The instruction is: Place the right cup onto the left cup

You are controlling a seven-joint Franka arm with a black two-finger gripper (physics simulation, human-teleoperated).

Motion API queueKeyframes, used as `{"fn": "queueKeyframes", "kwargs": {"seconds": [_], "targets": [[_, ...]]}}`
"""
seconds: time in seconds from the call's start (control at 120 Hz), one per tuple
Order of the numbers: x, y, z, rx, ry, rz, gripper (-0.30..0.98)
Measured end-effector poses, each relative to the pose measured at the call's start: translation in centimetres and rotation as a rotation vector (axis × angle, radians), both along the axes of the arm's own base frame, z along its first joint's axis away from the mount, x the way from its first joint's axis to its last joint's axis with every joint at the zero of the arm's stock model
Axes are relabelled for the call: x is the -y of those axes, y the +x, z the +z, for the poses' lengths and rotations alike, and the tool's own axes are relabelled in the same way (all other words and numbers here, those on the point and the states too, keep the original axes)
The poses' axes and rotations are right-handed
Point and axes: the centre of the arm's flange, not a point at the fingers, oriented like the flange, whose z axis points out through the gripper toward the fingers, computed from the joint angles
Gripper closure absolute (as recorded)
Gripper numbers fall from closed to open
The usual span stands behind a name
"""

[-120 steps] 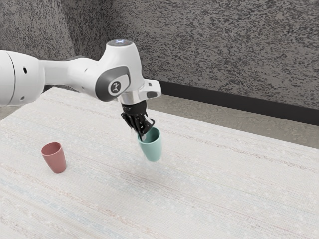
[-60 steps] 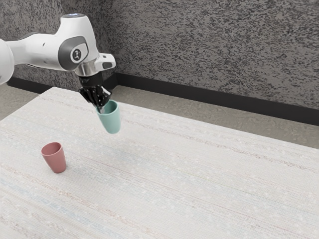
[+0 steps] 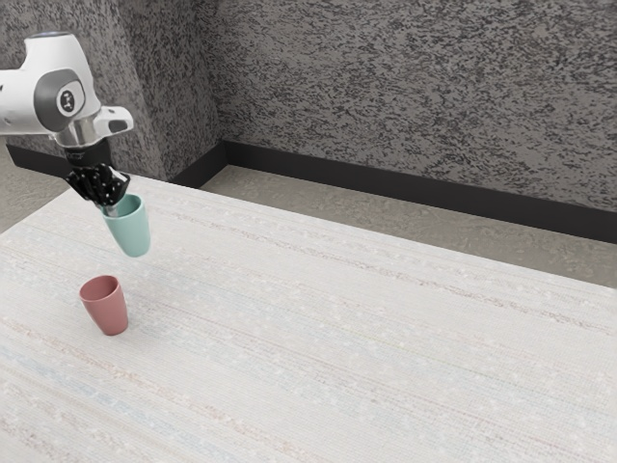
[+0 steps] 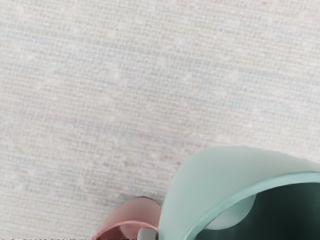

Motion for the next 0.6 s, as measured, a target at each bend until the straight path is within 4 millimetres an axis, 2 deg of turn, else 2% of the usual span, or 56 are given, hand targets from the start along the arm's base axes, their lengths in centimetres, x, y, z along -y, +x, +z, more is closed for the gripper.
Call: {"fn": "queueKeyframes", "kwargs": {"seconds": [0.158, 0.492, 0.6], "targets": [[-3.9, -1.7, -0.3, -0.008, -0.005, 0.04, 0.79], [-9.8, -5.0, -0.8, -0.014, -0.015, 0.092, 0.79], [-10.4, -5.2, -1.3, -0.021, -0.021, 0.085, 0.79]]}}
